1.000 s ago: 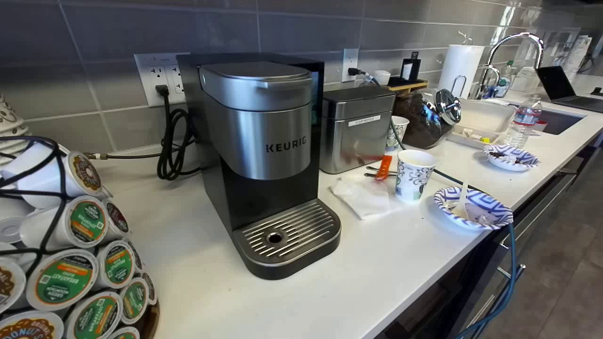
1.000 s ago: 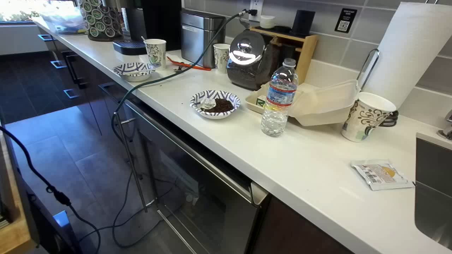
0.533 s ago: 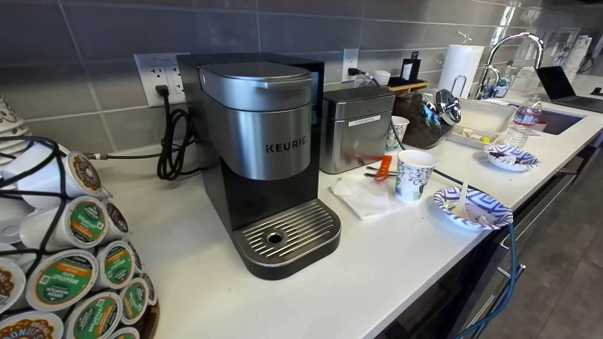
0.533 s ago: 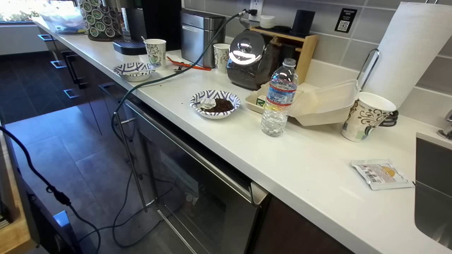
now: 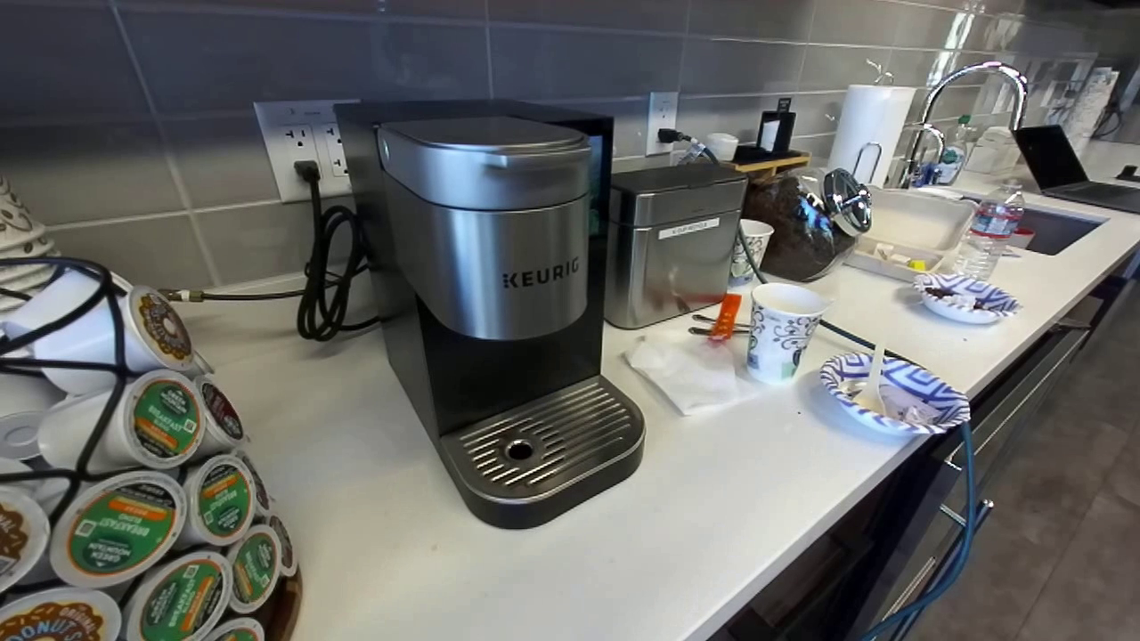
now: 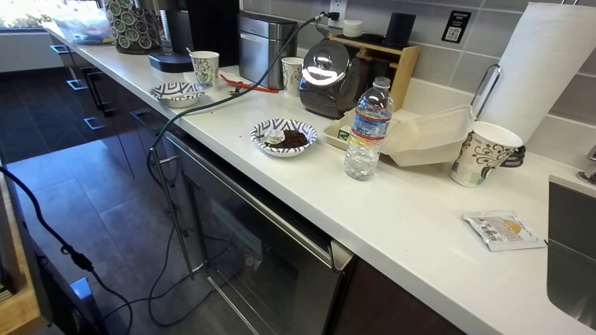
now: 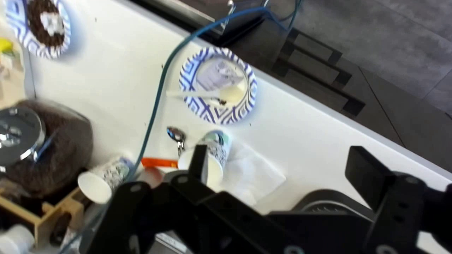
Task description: Open the coffee marker
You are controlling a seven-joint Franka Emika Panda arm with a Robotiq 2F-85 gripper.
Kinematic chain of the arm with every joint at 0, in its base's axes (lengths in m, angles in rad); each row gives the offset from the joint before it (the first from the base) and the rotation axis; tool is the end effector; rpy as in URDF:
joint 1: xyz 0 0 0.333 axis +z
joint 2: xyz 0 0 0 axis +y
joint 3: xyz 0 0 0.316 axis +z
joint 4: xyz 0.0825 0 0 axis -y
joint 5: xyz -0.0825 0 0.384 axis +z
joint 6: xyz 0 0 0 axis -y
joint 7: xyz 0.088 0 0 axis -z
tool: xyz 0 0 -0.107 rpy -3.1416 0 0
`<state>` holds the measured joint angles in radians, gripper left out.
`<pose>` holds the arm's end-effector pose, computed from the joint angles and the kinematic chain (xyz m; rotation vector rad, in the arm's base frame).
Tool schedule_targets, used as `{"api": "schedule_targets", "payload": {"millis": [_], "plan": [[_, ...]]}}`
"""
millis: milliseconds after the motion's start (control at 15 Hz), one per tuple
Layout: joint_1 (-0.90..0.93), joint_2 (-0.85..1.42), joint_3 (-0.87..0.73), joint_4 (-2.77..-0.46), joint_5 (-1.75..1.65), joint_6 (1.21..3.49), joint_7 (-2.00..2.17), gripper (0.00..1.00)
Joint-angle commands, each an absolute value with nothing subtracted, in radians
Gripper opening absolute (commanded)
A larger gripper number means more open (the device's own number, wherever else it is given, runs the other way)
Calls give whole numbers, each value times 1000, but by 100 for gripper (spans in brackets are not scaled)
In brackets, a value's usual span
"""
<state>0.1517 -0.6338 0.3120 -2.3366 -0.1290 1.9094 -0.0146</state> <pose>0.3398 0.1836 0.5704 2.7770 0.6640 0.3408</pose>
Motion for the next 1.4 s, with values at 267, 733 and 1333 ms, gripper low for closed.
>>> {"api": "schedule_targets", "payload": {"millis": [267, 733, 1333], "plan": [[261, -306, 290, -2036, -152, 2096, -258, 100], [302, -260, 284, -2008, -130, 2125, -357, 100], [404, -96, 294, -2048, -80, 2609, -724, 100]]}}
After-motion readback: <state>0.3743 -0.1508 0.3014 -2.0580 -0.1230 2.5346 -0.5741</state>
